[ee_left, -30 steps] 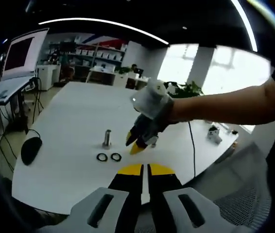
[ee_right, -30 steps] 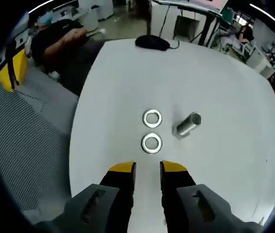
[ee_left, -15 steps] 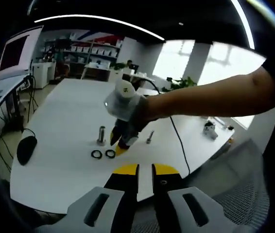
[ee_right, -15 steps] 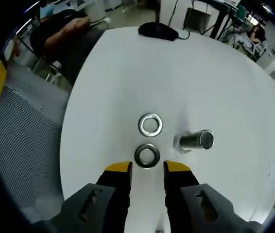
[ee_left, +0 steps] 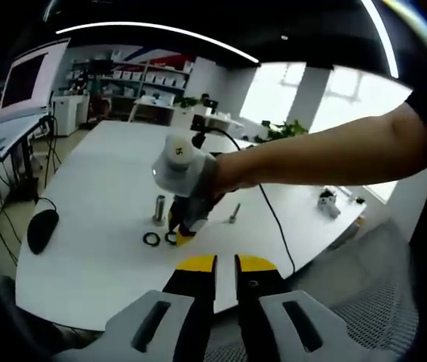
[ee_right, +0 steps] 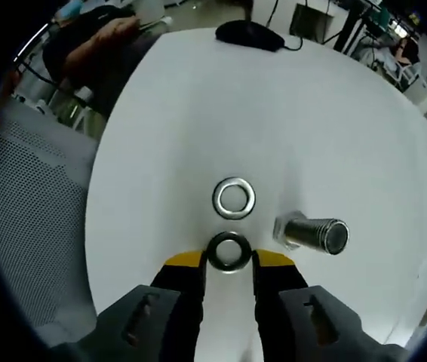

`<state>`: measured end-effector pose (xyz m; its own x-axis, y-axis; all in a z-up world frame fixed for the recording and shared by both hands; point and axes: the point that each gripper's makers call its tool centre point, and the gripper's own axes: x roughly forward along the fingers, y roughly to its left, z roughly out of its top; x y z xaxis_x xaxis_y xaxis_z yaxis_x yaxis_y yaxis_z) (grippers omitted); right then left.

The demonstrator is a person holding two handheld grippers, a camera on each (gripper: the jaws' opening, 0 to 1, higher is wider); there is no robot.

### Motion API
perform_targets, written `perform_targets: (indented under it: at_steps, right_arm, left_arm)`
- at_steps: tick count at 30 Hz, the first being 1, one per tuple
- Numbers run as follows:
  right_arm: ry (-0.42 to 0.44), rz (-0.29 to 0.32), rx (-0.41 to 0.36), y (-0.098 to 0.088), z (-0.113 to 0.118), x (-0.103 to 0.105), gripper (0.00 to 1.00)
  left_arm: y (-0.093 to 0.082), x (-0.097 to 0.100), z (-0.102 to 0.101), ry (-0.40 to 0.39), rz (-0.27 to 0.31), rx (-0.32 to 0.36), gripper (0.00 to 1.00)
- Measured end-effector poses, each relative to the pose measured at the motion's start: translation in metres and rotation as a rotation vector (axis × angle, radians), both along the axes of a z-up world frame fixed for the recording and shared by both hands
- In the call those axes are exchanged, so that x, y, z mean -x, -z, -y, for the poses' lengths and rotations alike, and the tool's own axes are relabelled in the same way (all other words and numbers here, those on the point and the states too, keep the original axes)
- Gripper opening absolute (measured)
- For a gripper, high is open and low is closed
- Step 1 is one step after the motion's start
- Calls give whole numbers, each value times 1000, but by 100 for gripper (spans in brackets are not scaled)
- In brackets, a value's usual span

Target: Place the washer onto the threaded stud by aligning its center hole with the stud, sliding it down to the base, and recovering from edge contact or off-axis alignment until the washer reaches the visible bottom stop.

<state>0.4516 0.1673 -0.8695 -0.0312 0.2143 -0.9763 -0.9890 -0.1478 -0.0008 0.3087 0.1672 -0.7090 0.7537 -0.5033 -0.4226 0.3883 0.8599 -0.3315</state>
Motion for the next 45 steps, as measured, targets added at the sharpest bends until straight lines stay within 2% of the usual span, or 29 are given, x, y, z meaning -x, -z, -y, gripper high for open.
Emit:
perform_targets:
  at_steps: [5,7,11,18,26,34,39,42,44,45]
  right_arm:
    - [-1,5,-6,-1,0,-1,24]
    - [24,0,1,-1,3,1,23]
    - [5,-5,0,-6,5,4,23]
    - [16,-40,-6,-30,8,2,23]
    - [23,-30,4,-54,13,-9,23]
    - [-31,-8,2,-77,4,-14,23]
    - [-73,4,9,-85,-4,-18,23]
    - [-119,34,23,-87,-7,-24,23]
    - [-190,46,14,-88,-12,-27,23]
    - [-187,47,12,-88,-13,-27,23]
  left_arm:
    - [-2,-1,-1,-8,15,6,6]
    - [-1,0,0,-1,5,1,6]
    - [-1,0,0,1,5,2,6]
    - [-1,1,1,10,6,3,6]
    - [-1,1,1,16,7,3,6]
    - [-2,1,0,14,10,6,6]
    - [-1,1,0,16,8,5,6]
    - [-1,1,0,15,9,6,6]
    - [-1,1,0,15,9,7,6]
    - [-1,1,0,13,9,8,6]
